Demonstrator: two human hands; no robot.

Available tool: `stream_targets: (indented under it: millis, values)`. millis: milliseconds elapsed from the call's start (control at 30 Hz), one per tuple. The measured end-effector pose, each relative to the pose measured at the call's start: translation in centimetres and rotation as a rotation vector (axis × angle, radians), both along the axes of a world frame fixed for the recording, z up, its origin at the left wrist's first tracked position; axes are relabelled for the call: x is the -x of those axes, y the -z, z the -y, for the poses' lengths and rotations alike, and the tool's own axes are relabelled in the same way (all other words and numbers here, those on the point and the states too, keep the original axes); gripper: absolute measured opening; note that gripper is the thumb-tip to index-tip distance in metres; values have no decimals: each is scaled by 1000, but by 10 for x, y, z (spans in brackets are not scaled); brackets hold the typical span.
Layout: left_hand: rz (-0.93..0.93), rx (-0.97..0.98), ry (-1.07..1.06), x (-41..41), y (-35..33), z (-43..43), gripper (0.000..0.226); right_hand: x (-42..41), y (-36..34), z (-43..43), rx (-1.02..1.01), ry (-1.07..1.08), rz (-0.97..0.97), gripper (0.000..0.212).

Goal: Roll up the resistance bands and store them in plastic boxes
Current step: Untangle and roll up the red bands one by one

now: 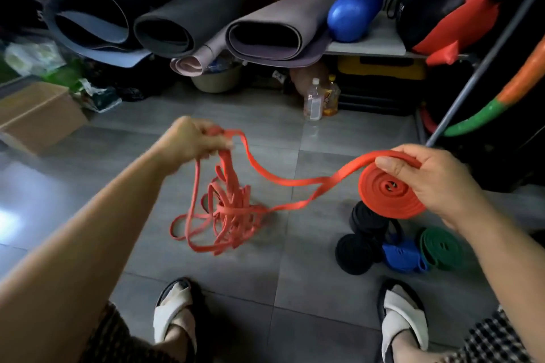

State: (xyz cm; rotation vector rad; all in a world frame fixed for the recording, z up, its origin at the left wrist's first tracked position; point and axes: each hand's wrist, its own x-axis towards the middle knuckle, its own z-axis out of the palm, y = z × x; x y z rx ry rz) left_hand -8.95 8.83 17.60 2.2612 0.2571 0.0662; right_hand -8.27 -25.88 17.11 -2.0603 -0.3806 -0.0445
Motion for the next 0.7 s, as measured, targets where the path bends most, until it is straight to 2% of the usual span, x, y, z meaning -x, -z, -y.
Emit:
stream_targets:
  millis: [100,167,233,300,367,400,467,533,633,700]
  values:
    - [238,-23,-103,3,-58,-25,19,2,-3,-4,-73,36,-10,18]
    - [285,-136,-201,2,-64,-47,24,3,-4,-7,-133,54,-36,15]
    - [115,-351,-252,3,-48,-68,41,4,-4,-12,-153,44,-58,14]
    - [-174,-563,-258,9,-24,-73,57,5,-2,-19,-78,2,-37,13]
    - [-254,-598,-208,21,-11,-48,61,9,-1,-29,32,-68,-17,11]
    - [-220,-517,-111,30,-9,-26,53,11,1,-34,102,-123,-1,8]
    - [-104,-176,92,49,-8,28,36,15,8,-48,269,-251,65,11]
    - [-8,3,239,67,-2,75,39,20,11,-60,348,-344,107,19]
    - [6,136,341,74,17,112,50,25,5,-67,282,-394,163,22]
    - [19,360,270,73,20,119,32,24,0,-64,201,-393,173,20]
